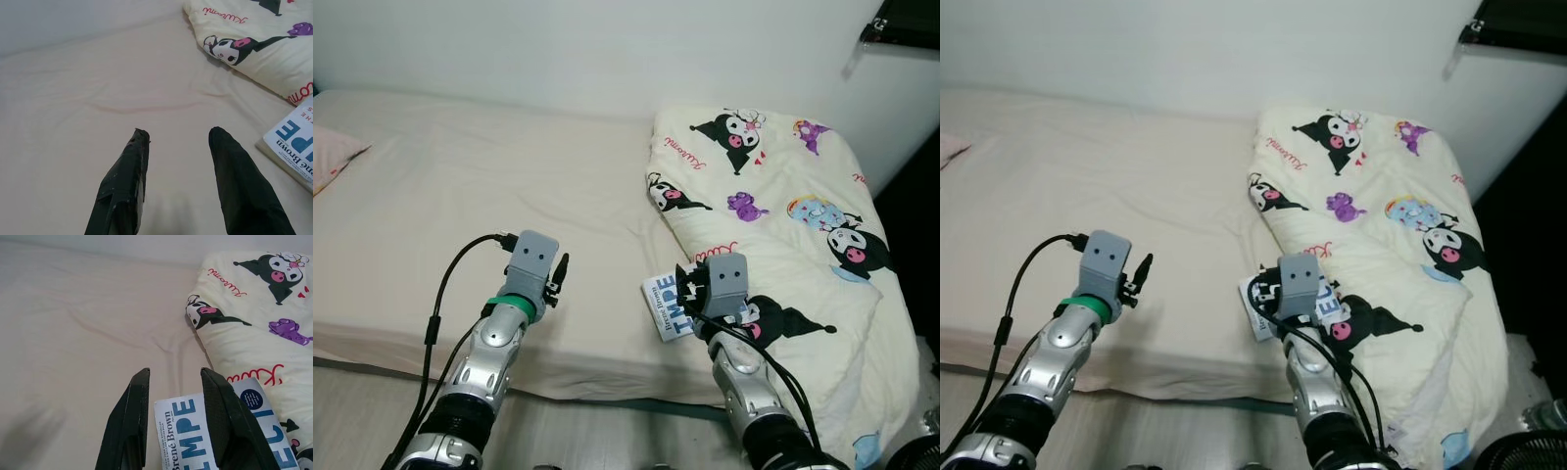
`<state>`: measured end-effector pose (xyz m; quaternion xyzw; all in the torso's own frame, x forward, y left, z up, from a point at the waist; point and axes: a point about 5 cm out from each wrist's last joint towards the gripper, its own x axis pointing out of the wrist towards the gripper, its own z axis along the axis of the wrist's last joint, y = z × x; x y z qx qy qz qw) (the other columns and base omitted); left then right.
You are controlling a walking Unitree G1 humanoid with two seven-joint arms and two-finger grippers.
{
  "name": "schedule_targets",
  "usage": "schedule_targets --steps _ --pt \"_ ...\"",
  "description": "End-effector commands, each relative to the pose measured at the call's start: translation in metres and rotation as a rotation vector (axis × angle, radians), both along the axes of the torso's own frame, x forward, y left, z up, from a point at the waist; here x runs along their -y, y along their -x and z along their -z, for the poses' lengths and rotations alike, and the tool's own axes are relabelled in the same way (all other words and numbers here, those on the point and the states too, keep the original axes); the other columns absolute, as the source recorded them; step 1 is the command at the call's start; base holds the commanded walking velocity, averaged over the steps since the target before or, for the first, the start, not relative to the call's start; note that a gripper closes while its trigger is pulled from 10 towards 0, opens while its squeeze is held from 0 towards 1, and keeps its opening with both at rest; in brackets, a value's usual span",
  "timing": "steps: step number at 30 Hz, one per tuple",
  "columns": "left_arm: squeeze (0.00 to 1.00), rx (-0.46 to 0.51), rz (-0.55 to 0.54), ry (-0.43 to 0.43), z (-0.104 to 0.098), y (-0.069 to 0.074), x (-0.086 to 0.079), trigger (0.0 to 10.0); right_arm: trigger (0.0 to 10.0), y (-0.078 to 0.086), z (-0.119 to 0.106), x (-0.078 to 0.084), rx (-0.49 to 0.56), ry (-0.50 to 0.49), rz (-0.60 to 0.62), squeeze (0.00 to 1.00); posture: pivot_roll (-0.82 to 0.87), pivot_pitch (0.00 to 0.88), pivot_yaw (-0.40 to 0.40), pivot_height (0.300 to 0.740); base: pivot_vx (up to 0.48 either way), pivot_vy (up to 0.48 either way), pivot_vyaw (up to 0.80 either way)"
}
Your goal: Clean up the room
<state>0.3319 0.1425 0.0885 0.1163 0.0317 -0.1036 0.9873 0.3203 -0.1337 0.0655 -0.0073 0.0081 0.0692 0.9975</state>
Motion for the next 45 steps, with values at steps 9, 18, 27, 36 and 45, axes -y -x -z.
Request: schedule_targets --steps 9,18,27,36,45 --pt "0.00 -0.028 0.005 0.004 0.006 0.003 0.003 10.0 10.0 0.003 0.006 0.005 -0.033 -0.008 0.018 0.00 -0.03 0.014 0.048 0.650 0.000 0.000 0.00" --pt "0.00 -0.032 0.004 0.005 0.007 0.003 0.003 10.0 10.0 0.003 0.006 0.006 -0.034 -0.009 0.021 0.00 -0.03 0.018 0.048 0.625 0.000 0.000 0.00" --pt "0.00 -0.033 0.004 0.002 0.007 0.003 0.001 10.0 10.0 0.003 0.006 0.006 -0.036 -0.028 0.035 0.00 -0.02 0.024 0.056 0.620 0.000 0.000 0.00" --pt "0.00 -0.035 0.007 -0.005 0.007 0.006 -0.002 10.0 10.0 0.002 0.007 0.009 -0.048 -0.074 0.067 0.00 -0.02 0.046 0.069 0.620 0.000 0.000 0.00" --pt "0.00 -0.002 0.008 -0.022 0.000 0.010 -0.003 10.0 10.0 -0.008 0.000 0.027 -0.064 -0.200 0.138 0.00 0.00 0.089 0.086 0.620 0.000 0.000 0.00"
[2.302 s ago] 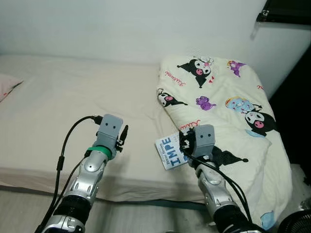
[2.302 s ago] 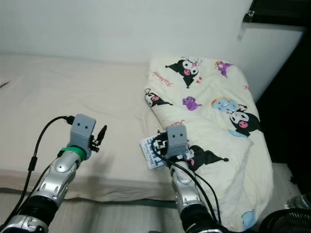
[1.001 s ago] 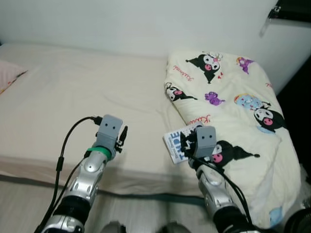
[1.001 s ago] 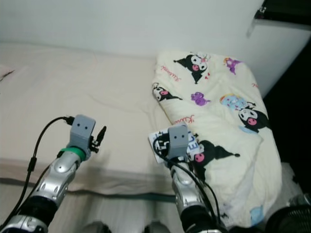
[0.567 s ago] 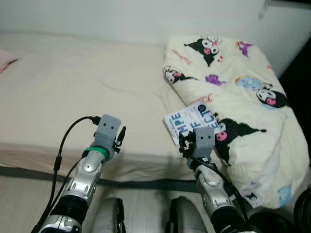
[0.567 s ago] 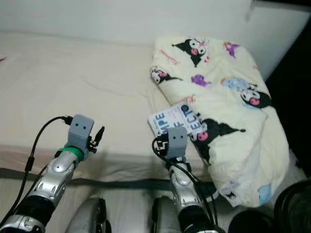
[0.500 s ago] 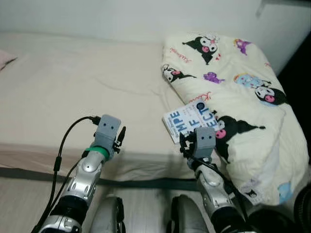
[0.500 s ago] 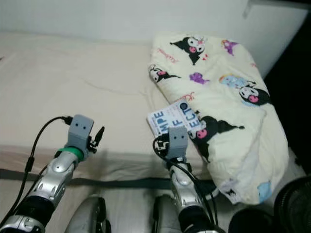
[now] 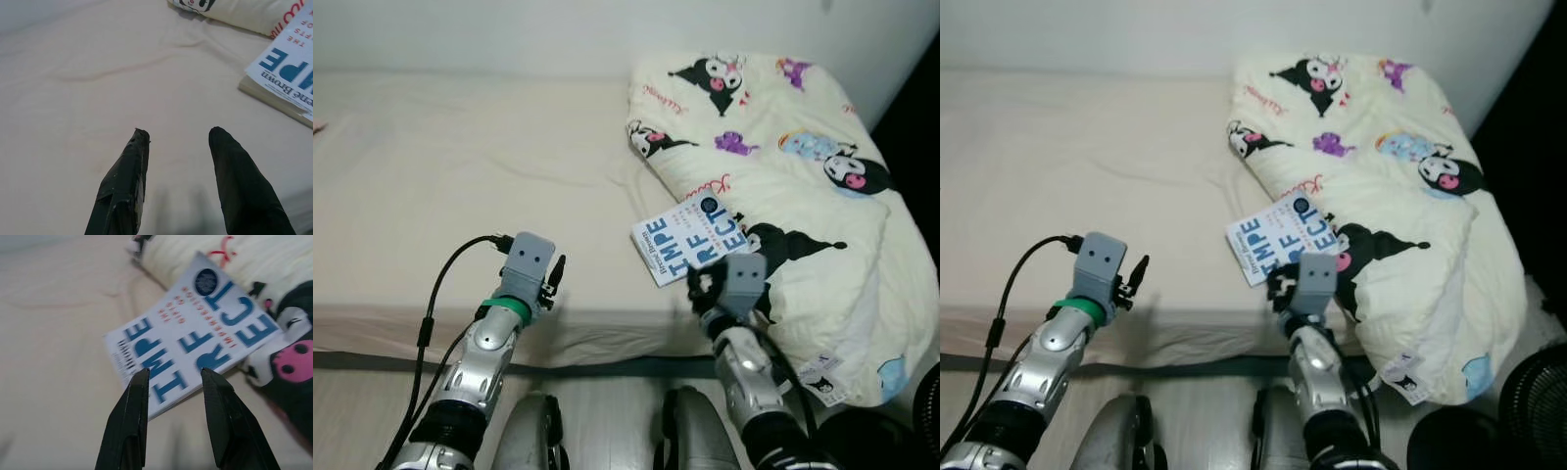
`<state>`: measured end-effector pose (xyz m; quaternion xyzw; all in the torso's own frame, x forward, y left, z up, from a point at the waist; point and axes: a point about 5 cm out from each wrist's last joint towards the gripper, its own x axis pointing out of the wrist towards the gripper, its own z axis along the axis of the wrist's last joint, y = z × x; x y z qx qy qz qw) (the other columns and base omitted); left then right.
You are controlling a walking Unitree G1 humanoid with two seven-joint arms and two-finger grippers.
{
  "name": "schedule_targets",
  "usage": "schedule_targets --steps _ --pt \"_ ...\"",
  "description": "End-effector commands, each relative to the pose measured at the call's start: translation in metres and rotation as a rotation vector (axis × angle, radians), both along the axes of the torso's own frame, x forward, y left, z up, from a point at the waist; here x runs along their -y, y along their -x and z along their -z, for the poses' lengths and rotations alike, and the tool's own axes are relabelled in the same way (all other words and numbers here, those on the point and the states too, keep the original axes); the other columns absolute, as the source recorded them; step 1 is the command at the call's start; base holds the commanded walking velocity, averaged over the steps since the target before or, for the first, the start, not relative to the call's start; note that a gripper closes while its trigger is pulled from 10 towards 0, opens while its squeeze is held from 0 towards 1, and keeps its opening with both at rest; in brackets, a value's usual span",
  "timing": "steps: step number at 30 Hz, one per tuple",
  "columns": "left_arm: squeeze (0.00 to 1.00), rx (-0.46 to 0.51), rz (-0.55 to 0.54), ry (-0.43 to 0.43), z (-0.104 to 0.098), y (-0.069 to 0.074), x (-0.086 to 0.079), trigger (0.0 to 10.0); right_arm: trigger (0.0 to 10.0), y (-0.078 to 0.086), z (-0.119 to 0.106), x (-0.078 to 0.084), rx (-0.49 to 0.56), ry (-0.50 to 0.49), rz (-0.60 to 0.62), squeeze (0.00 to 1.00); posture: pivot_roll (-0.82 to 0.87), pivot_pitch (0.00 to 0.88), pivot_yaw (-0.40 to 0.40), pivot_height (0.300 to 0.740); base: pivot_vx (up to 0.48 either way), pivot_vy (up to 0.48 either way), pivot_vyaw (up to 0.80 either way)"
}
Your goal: Clean up the room
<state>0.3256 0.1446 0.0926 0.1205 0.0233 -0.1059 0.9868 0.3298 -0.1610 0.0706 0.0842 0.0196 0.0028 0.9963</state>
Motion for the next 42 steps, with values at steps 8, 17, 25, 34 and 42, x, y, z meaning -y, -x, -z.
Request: schedule_targets --steps 8,17,25,34,42 --pt "0.00 -0.022 -0.005 -0.021 0.003 0.005 -0.006 10.0 10.0 -0.001 0.003 0.001 -0.028 0.063 -0.001 0.00 0.01 0.117 0.084 0.601 0.000 0.000 0.00" --pt "0.00 -0.028 -0.002 -0.025 0.001 0.009 -0.005 10.0 10.0 -0.004 0.003 0.005 -0.044 -0.023 0.012 0.00 0.02 0.136 0.097 0.596 0.000 0.000 0.00" --pt "0.00 -0.042 0.020 -0.052 0.000 0.021 -0.012 10.0 10.0 -0.011 0.001 0.025 -0.063 -0.284 0.122 0.00 0.06 0.197 0.136 0.596 0.000 0.000 0.00" --pt "0.00 -0.051 0.022 -0.062 -0.003 0.031 -0.019 10.0 10.0 -0.015 0.000 0.029 -0.068 -0.436 0.123 0.00 0.11 0.248 0.176 0.596 0.000 0.000 0.00" --pt "0.00 -0.081 -0.012 -0.060 -0.015 0.057 -0.033 10.0 10.0 -0.027 -0.015 0.041 -0.046 -0.559 0.078 0.00 0.18 0.319 0.205 0.596 0.000 0.000 0.00"
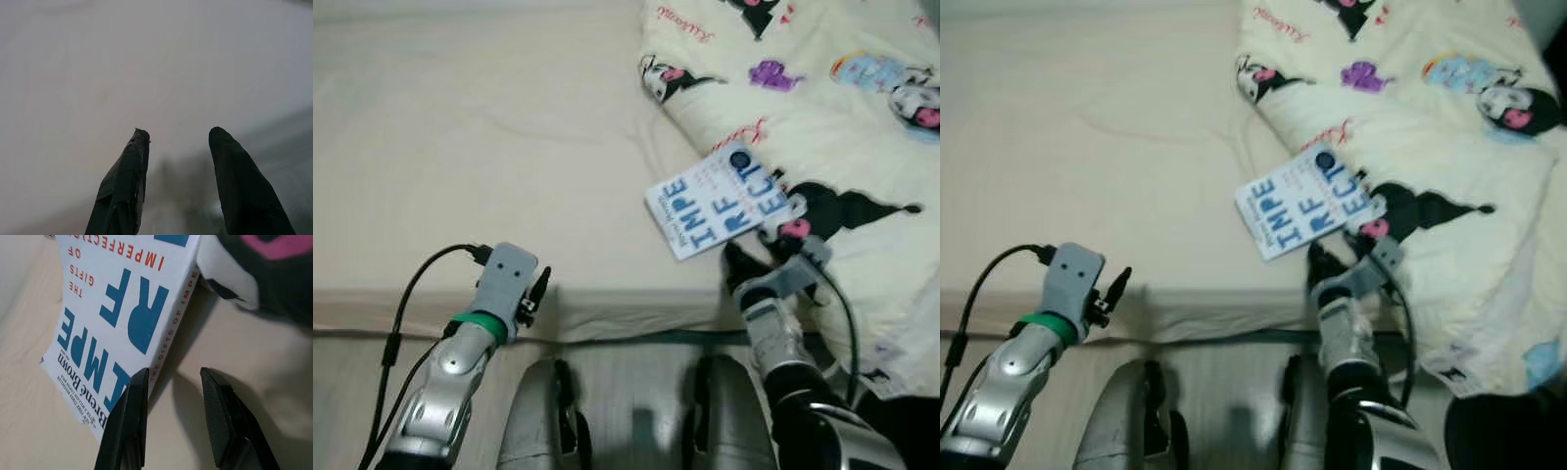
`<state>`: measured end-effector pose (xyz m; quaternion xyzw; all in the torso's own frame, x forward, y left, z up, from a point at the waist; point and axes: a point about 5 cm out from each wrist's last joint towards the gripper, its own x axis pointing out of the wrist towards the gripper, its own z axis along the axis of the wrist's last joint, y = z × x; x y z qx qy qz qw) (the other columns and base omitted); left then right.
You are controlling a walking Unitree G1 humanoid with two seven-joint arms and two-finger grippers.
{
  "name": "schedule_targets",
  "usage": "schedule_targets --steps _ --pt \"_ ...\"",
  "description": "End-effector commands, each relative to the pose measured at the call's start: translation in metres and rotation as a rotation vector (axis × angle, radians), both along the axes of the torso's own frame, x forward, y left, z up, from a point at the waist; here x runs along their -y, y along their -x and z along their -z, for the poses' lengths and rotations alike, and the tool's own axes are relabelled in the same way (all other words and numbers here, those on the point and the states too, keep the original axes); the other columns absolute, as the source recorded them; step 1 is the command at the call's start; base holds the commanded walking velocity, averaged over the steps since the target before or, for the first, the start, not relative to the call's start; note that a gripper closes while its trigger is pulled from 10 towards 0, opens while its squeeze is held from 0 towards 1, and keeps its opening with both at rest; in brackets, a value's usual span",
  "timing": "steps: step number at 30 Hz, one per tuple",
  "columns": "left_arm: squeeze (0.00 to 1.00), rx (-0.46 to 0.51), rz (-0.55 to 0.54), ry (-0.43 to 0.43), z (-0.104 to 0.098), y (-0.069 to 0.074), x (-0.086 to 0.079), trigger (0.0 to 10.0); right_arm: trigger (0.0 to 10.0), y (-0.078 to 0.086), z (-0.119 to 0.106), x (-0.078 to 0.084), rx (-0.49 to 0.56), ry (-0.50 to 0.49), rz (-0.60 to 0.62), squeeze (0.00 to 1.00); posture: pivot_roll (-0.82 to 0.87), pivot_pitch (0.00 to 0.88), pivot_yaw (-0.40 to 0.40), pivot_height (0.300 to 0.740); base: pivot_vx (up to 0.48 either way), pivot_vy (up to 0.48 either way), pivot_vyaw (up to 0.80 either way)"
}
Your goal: Clean up the room
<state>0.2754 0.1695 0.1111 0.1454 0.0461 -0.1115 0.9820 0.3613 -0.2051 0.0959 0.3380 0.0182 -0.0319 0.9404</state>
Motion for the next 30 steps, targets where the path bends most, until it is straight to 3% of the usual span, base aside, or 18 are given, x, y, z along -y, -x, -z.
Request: schedule_targets --steps 1,3,10,15,24,25,26,30 --pt "0.00 -0.044 -0.029 -0.006 0.002 0.011 -0.010 10.0 10.0 0.003 0.008 0.000 -0.021 -0.047 -0.016 0.00 0.19 0.347 0.205 0.596 0.000 0.000 0.00" --pt "0.00 -0.044 -0.029 -0.006 0.002 0.011 -0.010 10.0 10.0 0.003 0.008 0.000 -0.021 -0.047 -0.016 0.00 0.19 0.347 0.205 0.596 0.000 0.000 0.00" --pt "0.00 -0.072 -0.057 -0.020 -0.001 0.031 -0.018 10.0 10.0 0.000 -0.005 0.005 0.066 -0.048 -0.082 0.00 0.24 0.408 0.221 0.596 0.000 0.000 0.00" --pt "0.00 -0.099 -0.070 -0.029 -0.005 0.043 -0.023 10.0 10.0 -0.007 -0.017 0.000 0.123 -0.038 -0.167 0.00 0.26 0.433 0.227 0.596 0.000 0.000 0.00" --pt "0.00 -0.130 -0.084 -0.034 -0.007 0.052 -0.024 10.0 10.0 -0.012 -0.028 -0.007 0.171 -0.032 -0.211 0.00 0.26 0.442 0.223 0.596 0.000 0.000 0.00" --pt "0.00 -0.133 -0.085 -0.034 -0.007 0.052 -0.024 10.0 10.0 -0.012 -0.026 -0.010 0.171 -0.024 -0.223 0.13 0.26 0.440 0.218 0.596 0.000 0.000 0.00" --pt "0.00 -0.135 -0.087 -0.032 -0.007 0.052 -0.023 10.0 10.0 -0.010 -0.023 -0.011 0.167 -0.027 -0.230 1.00 0.26 0.440 0.215 0.596 0.000 0.000 0.00" --pt "0.00 -0.139 -0.089 -0.028 -0.007 0.051 -0.021 10.0 10.0 -0.007 -0.016 -0.013 0.155 -0.029 -0.242 1.00 0.25 0.436 0.211 0.596 0.000 0.000 0.00"
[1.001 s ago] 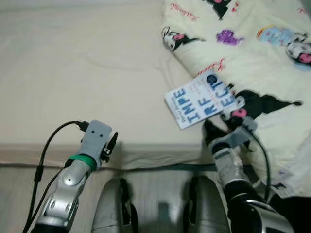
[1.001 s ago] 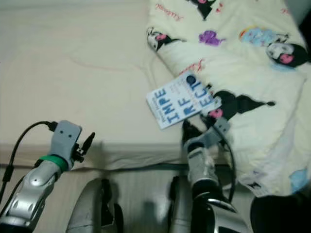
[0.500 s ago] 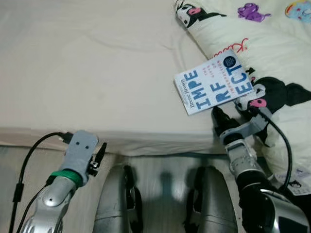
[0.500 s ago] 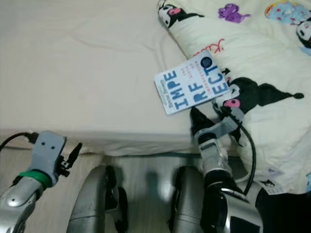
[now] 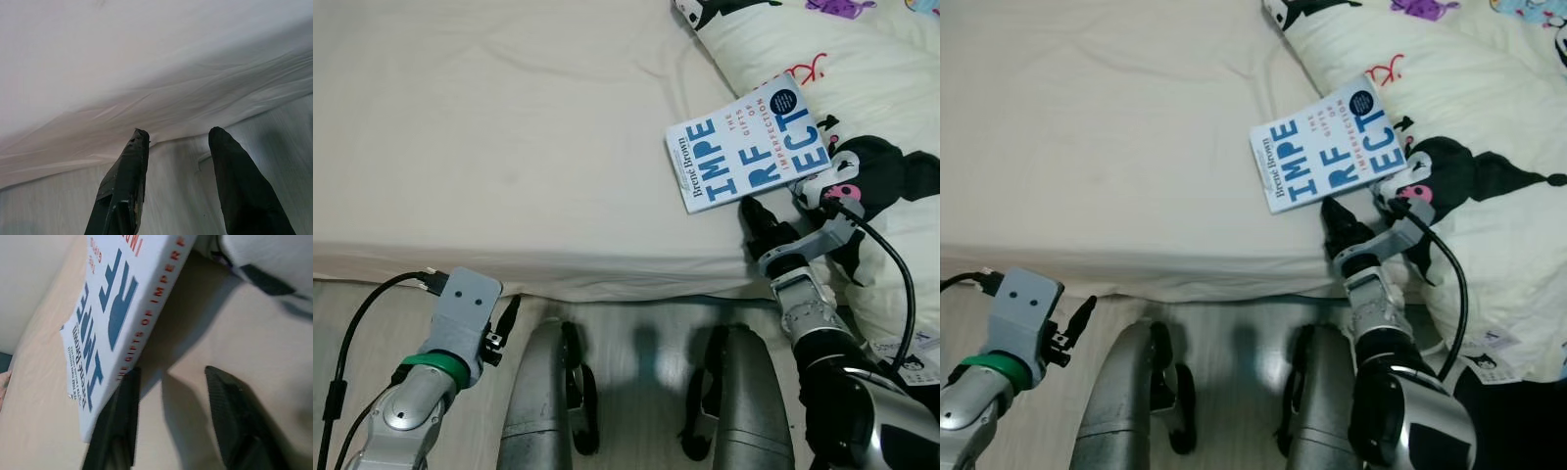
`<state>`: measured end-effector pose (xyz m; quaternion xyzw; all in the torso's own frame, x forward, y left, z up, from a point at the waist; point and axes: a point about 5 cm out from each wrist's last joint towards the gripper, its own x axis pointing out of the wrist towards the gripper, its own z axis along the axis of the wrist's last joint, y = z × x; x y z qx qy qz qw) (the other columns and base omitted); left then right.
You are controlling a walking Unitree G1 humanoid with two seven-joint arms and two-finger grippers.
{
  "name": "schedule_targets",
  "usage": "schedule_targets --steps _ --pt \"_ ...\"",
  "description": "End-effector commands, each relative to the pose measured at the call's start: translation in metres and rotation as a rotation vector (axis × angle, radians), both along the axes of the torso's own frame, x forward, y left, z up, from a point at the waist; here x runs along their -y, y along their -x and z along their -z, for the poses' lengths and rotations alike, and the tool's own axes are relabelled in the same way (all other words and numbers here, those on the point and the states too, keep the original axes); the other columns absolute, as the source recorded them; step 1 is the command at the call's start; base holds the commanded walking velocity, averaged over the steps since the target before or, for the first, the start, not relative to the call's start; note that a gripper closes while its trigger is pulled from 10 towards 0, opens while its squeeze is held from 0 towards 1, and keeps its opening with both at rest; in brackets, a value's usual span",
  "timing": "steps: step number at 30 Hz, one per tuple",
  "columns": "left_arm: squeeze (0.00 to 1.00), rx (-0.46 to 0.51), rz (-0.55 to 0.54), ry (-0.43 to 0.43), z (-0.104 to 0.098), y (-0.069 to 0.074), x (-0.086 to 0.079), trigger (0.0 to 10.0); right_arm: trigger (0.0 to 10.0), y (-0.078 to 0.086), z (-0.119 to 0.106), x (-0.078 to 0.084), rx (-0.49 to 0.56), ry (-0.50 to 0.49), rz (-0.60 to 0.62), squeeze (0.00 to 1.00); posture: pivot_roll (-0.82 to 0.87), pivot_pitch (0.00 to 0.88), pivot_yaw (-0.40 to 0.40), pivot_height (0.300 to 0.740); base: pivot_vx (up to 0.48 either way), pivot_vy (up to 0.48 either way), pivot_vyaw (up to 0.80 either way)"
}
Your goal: Clean up the room
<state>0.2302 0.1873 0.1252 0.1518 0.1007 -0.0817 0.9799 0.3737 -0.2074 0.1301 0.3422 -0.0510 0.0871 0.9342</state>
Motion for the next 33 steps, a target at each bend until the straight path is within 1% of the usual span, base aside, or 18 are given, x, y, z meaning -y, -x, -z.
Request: schedule_targets --steps 1,2,4,5,6,8,10,13,18,20,22,23,26,28,30,31,32,33 --pt "0.00 -0.042 -0.015 0.003 0.007 0.005 -0.002 10.0 10.0 0.009 0.024 -0.017 -0.074 0.011 -0.069 1.00 0.24 0.430 0.205 0.596 0.000 0.000 0.00" --pt "0.00 -0.043 -0.014 0.006 0.007 0.005 -0.001 10.0 10.0 0.014 0.033 -0.017 -0.097 0.024 -0.072 0.83 0.24 0.427 0.202 0.596 0.000 0.000 0.00" --pt "0.00 -0.043 -0.014 0.006 0.007 0.005 -0.001 10.0 10.0 0.014 0.033 -0.017 -0.097 0.024 -0.072 0.83 0.24 0.427 0.202 0.596 0.000 0.000 0.00" --pt "0.00 -0.043 -0.013 0.009 0.007 0.004 0.001 10.0 10.0 0.021 0.044 -0.017 -0.117 0.036 -0.077 0.00 0.23 0.424 0.199 0.596 0.000 0.000 0.00" --pt "0.00 -0.043 -0.013 0.009 0.007 0.004 0.001 10.0 10.0 0.021 0.044 -0.017 -0.117 0.036 -0.077 0.00 0.23 0.424 0.199 0.596 0.000 0.000 0.00" --pt "0.00 -0.046 -0.009 0.016 0.008 0.003 0.004 10.0 10.0 0.033 0.058 -0.015 -0.131 0.038 -0.086 0.00 0.21 0.420 0.200 0.596 0.000 0.000 0.00" --pt "0.00 -0.049 -0.005 0.018 0.008 0.002 0.006 10.0 10.0 0.036 0.060 -0.012 -0.124 0.035 -0.080 0.00 0.20 0.417 0.200 0.596 0.000 0.000 0.00" --pt "0.00 -0.053 0.000 0.021 0.007 0.001 0.008 10.0 10.0 0.037 0.059 -0.007 -0.105 0.044 -0.071 0.00 0.20 0.411 0.201 0.596 0.000 0.000 0.00" --pt "0.00 -0.053 0.002 0.022 0.007 0.000 0.008 10.0 10.0 0.036 0.055 -0.004 -0.089 0.055 -0.073 0.00 0.20 0.410 0.202 0.596 0.000 0.000 0.00" --pt "0.00 -0.049 0.002 0.022 0.005 -0.002 0.009 10.0 10.0 0.027 0.043 -0.001 -0.069 0.027 -0.055 0.00 0.21 0.409 0.206 0.596 0.000 0.000 0.00" --pt "0.00 -0.049 0.002 0.022 0.005 -0.002 0.009 10.0 10.0 0.027 0.043 -0.001 -0.069 0.027 -0.055 0.00 0.21 0.409 0.206 0.596 0.000 0.000 0.00" --pt "0.00 -0.045 0.002 0.020 0.004 -0.002 0.009 10.0 10.0 0.016 0.029 -0.003 -0.061 0.003 -0.053 0.00 0.22 0.412 0.205 0.596 0.000 0.000 0.00" --pt "0.00 -0.045 0.002 0.020 0.004 -0.002 0.009 10.0 10.0 0.016 0.029 -0.003 -0.061 0.003 -0.053 0.00 0.22 0.412 0.205 0.596 0.000 0.000 0.00" --pt "0.00 -0.042 -0.003 0.018 0.002 -0.002 0.008 10.0 10.0 0.007 0.018 -0.009 -0.060 0.001 -0.068 0.00 0.24 0.411 0.201 0.596 0.000 0.000 0.00" --pt "0.00 -0.040 -0.008 0.016 0.002 -0.002 0.007 10.0 10.0 0.001 0.010 -0.012 -0.057 0.003 -0.080 0.00 0.24 0.411 0.201 0.596 0.000 0.000 0.00" --pt "0.00 -0.037 -0.015 0.013 0.001 -0.001 0.005 10.0 10.0 -0.004 0.001 -0.015 -0.040 0.009 -0.092 0.00 0.26 0.407 0.190 0.596 0.000 0.000 0.00" --pt "0.00 -0.037 -0.015 0.013 0.001 -0.001 0.005 10.0 10.0 -0.004 0.001 -0.015 -0.040 0.009 -0.092 0.00 0.26 0.407 0.190 0.596 0.000 0.000 0.00" --pt "0.00 -0.035 -0.020 0.012 0.000 -0.001 0.004 10.0 10.0 -0.007 -0.006 -0.017 -0.029 0.013 -0.099 0.00 0.26 0.407 0.190 0.596 0.000 0.000 0.00"
